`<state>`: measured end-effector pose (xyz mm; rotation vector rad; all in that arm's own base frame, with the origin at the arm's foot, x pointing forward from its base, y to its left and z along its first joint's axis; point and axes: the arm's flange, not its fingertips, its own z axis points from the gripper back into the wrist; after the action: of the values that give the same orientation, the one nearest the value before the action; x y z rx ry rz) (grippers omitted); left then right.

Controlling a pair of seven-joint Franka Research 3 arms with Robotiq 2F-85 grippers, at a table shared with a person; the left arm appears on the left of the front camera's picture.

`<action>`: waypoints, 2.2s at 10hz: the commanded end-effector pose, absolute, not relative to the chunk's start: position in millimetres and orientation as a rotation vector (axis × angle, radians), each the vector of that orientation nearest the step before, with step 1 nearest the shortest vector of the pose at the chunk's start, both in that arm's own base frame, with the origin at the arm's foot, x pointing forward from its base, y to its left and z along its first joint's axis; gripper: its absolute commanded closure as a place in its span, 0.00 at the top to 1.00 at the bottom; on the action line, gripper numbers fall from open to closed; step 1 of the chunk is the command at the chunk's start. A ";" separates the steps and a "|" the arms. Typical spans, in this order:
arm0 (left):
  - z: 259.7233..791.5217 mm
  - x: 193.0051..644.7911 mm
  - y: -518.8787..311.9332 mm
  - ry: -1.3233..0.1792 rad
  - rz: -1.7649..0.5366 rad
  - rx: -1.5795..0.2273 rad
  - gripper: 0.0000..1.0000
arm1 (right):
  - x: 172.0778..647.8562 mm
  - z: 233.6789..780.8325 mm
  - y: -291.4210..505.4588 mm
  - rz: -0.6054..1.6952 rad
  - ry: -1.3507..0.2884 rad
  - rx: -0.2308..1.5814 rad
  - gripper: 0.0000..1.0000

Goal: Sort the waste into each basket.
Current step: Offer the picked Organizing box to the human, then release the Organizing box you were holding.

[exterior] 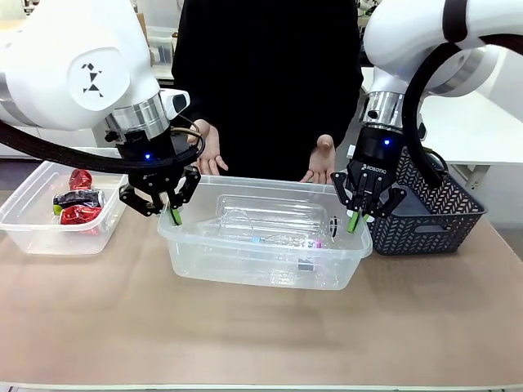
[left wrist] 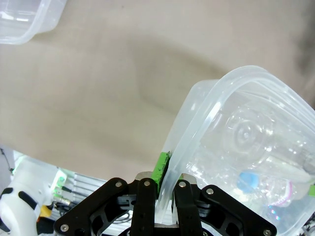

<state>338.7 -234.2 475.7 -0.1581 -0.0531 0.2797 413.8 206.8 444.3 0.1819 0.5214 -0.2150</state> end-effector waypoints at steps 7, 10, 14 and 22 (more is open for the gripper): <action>494.8 454.8 -225.7 -0.155 0.359 -0.213 0.04 | 547.7 483.0 235.6 -0.196 0.450 0.205 0.06; 487.2 454.7 -214.6 -0.130 0.312 -0.192 0.04 | 548.7 470.3 225.0 -0.162 0.437 0.176 0.06; 487.2 454.7 -214.6 -0.130 0.312 -0.192 0.04 | 548.7 470.3 225.0 -0.162 0.437 0.176 0.06; 489.9 457.1 -220.9 -0.140 0.259 -0.189 0.63 | 542.6 467.0 225.3 -0.166 0.366 0.164 0.58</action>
<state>457.3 -219.9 485.5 -0.1848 -0.1231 0.2741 552.5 225.3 467.9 0.1691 0.4265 -0.1477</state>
